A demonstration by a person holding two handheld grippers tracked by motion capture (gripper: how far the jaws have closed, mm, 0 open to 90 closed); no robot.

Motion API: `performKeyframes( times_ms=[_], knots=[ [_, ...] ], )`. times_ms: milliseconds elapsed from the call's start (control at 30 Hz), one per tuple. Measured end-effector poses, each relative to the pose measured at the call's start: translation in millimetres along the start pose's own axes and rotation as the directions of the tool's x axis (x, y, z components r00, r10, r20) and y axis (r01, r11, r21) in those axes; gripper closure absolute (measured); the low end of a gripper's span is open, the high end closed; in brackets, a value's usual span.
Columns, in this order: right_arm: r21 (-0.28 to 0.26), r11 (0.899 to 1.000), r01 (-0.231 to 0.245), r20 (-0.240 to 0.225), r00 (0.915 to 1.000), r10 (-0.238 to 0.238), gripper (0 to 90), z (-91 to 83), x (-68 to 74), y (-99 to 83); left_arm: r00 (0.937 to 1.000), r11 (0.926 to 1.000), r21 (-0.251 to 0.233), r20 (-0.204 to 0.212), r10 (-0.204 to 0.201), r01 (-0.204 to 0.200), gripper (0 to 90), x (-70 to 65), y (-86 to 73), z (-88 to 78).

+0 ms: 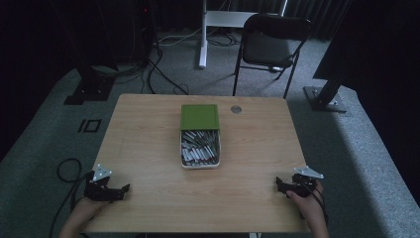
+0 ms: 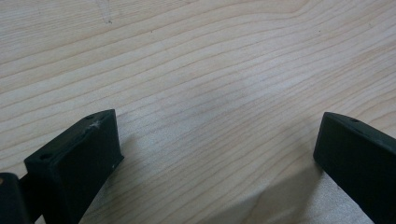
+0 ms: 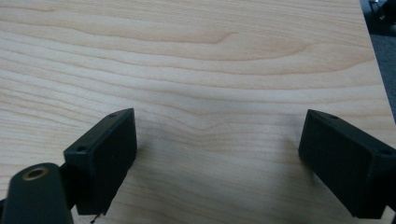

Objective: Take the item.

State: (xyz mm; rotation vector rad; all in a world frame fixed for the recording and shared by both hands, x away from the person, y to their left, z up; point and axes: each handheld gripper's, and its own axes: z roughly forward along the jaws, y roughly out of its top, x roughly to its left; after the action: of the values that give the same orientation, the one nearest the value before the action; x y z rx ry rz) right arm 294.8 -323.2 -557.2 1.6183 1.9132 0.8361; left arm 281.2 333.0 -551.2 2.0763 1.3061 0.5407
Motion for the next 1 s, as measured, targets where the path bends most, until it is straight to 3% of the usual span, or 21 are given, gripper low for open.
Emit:
performKeyframes(
  times_ms=[167, 567, 1000],
  knots=[
    [-0.001, 1.0, 0.022, -0.024, 0.9995, -0.022, 11.5, -3.9, -0.8, -3.9, 1.0, 1.0, 0.0, 0.0, 0.0, 0.0, 1.4, 0.0, 0.0, 0.0],
    [-0.001, 1.0, -0.003, 0.003, 1.0, 0.003, 11.4, -8.8, -0.4, -8.7, 1.0, 1.0, 0.0, 0.0, 0.0, 0.0, 1.4, 0.0, 0.0, 0.0],
    [-0.003, 1.0, 0.01, -0.01, 0.9999, -0.01, 11.4, -9.0, -0.1, -8.8, 1.0, 1.0, 0.0, 0.0, 0.0, 0.0, 1.4, 0.0, 0.0, 0.0]
  ],
)
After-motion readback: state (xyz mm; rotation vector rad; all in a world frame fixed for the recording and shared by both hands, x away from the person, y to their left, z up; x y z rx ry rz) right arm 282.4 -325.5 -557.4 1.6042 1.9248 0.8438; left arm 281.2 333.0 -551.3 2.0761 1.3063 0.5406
